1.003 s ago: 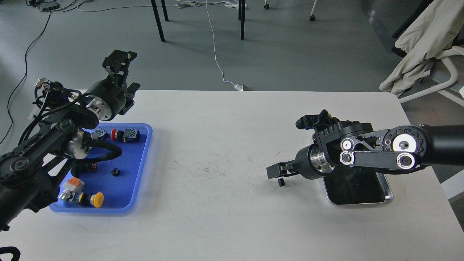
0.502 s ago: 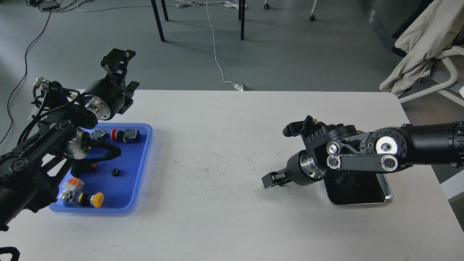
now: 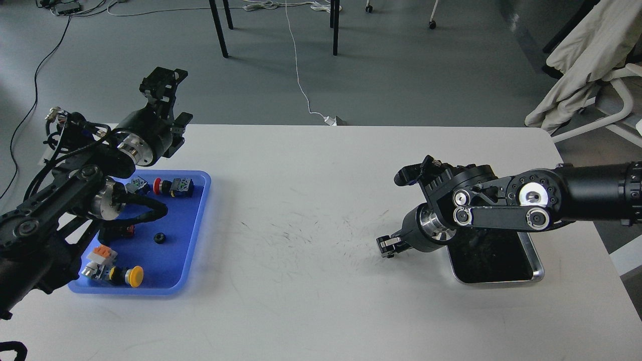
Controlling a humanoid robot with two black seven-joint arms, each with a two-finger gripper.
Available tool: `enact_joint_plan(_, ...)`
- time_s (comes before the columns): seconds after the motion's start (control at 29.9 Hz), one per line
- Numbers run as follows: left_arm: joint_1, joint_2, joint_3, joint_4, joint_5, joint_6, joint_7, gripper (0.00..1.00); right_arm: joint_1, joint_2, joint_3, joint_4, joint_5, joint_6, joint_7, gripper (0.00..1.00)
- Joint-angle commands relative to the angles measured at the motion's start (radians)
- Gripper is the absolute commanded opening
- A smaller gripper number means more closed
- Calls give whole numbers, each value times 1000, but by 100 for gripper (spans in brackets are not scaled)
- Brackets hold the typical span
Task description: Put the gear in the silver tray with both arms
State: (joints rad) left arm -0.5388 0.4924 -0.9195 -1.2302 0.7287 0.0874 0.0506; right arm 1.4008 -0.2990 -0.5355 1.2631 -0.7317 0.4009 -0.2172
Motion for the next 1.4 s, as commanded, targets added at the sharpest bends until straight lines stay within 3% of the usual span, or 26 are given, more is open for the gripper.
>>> enact_joint_plan(0.0,0,0,1,0,0,0,-2,98,-5,4,0,-8,0,3,1,18)
enact_joint_plan(0.23,0,0,1,0,0,2,-6,98,-3,14,-11,-18,5,9,5,2)
enact_joint_plan(0.4,-1,2,-1,3,0,2,-6,98,32,-31,6,-8,12,18,10,2)
enact_joint_plan(0.7,0,5,1,8,0,2,-8,98,119,-360,109,114,20,30,16,2)
enact_joint_plan(0.94,0,-5,4,8,0,2,-8,98,12,-581,153,111,-1,10,51,1)
enact_joint_plan(1.27,0,-12,10,8,1,2,-8,98,-285,-523,376,-10,-61,-155,67,1)
enact_joint_plan(1.37,0,-12,11,8,1,2,-8,98,-354,-459,446,-65,-58,-186,102,1)
